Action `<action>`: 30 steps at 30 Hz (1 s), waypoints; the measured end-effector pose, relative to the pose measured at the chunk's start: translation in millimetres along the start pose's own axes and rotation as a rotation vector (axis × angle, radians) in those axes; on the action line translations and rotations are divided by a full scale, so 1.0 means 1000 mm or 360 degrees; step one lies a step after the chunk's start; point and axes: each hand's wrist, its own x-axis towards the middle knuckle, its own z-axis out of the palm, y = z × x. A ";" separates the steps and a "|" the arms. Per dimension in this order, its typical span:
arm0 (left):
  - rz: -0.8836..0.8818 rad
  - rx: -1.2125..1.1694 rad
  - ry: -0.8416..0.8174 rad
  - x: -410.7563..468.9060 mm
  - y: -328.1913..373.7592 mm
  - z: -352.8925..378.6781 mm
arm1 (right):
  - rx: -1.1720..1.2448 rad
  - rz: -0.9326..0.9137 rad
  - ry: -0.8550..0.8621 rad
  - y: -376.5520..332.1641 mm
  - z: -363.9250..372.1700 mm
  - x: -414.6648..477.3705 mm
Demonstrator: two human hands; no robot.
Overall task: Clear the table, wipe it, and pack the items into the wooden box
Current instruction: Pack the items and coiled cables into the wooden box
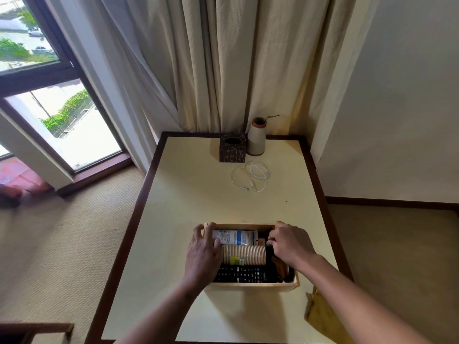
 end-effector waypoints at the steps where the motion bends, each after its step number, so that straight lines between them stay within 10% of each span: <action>1: 0.0000 -0.0007 0.0002 0.000 -0.001 0.001 | 0.0043 0.0019 0.0015 -0.001 -0.003 0.002; 13: -0.0215 -0.0022 -0.0113 0.029 0.011 0.003 | 0.0281 -0.0076 0.0058 -0.002 0.002 0.114; 22: -0.0188 0.0016 -0.0087 0.032 -0.004 0.014 | -0.1267 -0.0347 -0.0309 0.006 0.017 0.195; 30: -0.0250 -0.0017 -0.0036 0.033 -0.004 0.016 | -0.1417 -0.0348 -0.0268 0.008 0.012 0.202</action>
